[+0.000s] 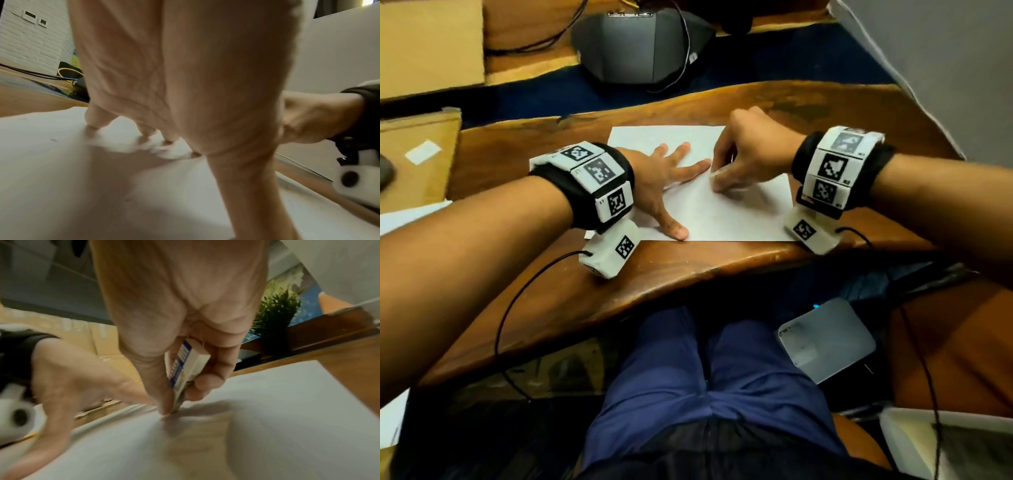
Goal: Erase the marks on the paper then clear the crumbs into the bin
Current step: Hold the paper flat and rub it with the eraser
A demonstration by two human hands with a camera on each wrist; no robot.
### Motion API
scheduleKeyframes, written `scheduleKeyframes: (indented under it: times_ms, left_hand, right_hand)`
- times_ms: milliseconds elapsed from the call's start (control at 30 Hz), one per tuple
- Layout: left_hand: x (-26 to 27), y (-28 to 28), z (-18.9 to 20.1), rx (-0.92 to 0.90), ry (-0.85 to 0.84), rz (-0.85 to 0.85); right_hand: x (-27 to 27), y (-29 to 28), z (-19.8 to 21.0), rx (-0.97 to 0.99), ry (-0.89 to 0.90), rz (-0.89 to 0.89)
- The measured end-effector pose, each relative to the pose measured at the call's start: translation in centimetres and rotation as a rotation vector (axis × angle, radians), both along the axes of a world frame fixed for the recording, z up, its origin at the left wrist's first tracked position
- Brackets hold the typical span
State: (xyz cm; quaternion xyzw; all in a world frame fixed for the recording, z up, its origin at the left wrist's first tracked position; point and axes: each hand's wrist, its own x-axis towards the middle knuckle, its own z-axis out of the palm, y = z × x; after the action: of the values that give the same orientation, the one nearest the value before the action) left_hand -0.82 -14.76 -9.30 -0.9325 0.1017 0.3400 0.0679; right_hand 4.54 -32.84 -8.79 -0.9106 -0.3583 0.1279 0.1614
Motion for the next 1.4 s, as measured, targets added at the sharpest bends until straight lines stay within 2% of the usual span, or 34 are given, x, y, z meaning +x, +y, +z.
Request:
scheduleKeyframes:
  times_ms: [133,267,433,567,700,833,967,1133,1267,1400]
  left_hand:
    - [0.1,0.3,0.0,-0.028,0.003,0.008]
    - [0.1,-0.1,-0.1,0.004,-0.009,-0.008]
    - [0.2,0.3,-0.2,-0.025,-0.006,0.005]
    - [0.1,0.0,-0.1,0.006,-0.014,-0.003]
    - [0.1,0.4,0.1,-0.036,-0.013,0.003]
    - [0.0,0.3,-0.3,-0.021,-0.029,-0.013]
    - [0.0,0.5,-0.1,-0.069,-0.02,0.0]
    - [-0.2,0.4,-0.3,-0.026,-0.034,-0.01]
    - [-0.1,0.5,-0.1,-0.045,-0.033,-0.004]
    - [0.0,0.4,-0.4,-0.016,-0.034,-0.005]
  right_hand:
    - [-3.5,0.8,-0.6,-0.045,0.037,0.225]
    - [-0.7,0.4,0.0,-0.001,0.002,0.031]
    - [-3.6,1.1,-0.7,-0.032,0.038,0.203]
    - [-0.8,0.9,-0.1,-0.005,-0.028,0.015]
    - [-3.7,1.7,-0.8,-0.025,0.027,0.193]
    - [-1.4,1.2,0.0,0.006,0.007,0.031]
    - [-4.4,2.1,-0.8,-0.005,0.017,0.21]
    - [-1.4,1.5,-0.3,-0.002,-0.036,0.039]
    - [-3.6,2.0,-0.9,-0.039,0.017,0.206]
    - [-0.5,0.9,-0.1,-0.021,-0.002,0.013]
